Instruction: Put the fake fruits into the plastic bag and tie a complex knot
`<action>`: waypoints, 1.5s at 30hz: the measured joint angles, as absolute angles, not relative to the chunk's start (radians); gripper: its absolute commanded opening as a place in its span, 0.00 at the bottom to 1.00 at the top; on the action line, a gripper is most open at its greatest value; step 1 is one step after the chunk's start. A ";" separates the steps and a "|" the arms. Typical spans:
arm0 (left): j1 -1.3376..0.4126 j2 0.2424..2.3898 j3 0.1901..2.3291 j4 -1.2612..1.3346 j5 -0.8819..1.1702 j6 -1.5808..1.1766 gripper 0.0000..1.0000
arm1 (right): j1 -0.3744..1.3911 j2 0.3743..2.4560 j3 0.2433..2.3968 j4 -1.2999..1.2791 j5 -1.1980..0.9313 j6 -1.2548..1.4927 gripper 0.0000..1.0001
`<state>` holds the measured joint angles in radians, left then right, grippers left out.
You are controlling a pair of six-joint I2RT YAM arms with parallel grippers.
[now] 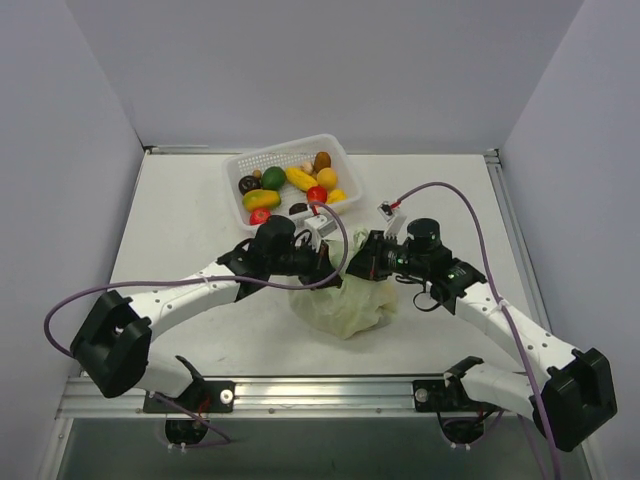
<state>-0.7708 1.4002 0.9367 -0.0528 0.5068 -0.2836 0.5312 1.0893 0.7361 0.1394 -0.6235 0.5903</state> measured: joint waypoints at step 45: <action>-0.767 1.588 0.790 0.620 0.597 -0.773 0.00 | 0.281 1.068 0.627 -0.027 -0.965 0.257 0.72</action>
<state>-0.7670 1.5875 0.7902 0.6197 0.5972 -0.7734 0.2806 1.0676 0.6273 -0.0273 -0.9653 0.2569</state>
